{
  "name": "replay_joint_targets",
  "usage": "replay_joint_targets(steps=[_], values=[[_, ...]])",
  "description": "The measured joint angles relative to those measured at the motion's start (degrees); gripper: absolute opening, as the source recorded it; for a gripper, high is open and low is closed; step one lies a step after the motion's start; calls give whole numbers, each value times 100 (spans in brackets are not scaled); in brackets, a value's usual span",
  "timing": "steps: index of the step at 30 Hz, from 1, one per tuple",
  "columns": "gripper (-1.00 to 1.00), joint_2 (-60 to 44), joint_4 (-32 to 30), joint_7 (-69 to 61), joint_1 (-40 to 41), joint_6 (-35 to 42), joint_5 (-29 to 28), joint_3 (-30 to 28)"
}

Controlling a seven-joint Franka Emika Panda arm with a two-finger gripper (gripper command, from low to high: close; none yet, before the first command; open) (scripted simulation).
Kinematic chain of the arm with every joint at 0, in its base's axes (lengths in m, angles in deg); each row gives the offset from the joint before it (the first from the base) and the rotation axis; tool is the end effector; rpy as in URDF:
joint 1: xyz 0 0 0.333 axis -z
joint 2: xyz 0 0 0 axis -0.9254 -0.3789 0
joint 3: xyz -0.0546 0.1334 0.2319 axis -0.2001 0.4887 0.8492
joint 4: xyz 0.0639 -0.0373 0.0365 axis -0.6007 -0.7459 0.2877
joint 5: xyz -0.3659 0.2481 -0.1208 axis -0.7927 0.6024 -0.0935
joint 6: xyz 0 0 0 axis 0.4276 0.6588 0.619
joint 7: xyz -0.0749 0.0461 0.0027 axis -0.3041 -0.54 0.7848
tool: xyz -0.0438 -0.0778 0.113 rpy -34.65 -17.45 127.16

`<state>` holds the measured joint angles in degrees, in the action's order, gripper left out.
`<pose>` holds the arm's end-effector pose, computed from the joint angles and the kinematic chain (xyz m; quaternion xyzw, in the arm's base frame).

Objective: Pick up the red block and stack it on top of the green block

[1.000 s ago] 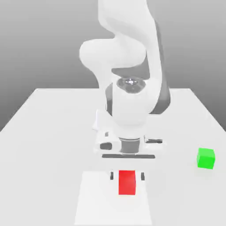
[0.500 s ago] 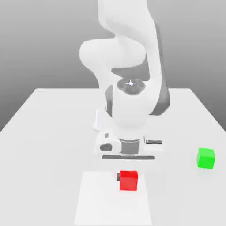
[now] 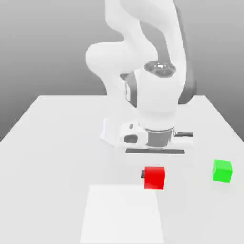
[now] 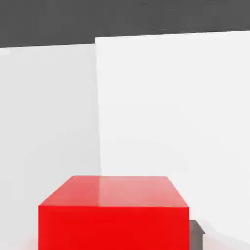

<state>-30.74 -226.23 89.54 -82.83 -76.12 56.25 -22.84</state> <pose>0.3776 0.1769 0.0806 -0.9424 0.3346 0.0012 0.0012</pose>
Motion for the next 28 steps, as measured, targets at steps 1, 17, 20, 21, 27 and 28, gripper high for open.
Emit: replay_joint_targets(steps=[1, 17, 20, 21, 27, 28], values=[[-100, 12, 27, 145, -243, 38, 7, 43], [-100, -51, 391, 2137, -2007, 313, -10, 844], [-100, -378, 417, 2314, -1987, 18, -243, 819], [-100, -498, 423, 2389, -1993, -90, -346, 788], [100, -1078, 430, 2832, -2145, -610, -951, 492], [100, -1078, 430, 2832, -2145, -610, -951, 492]])
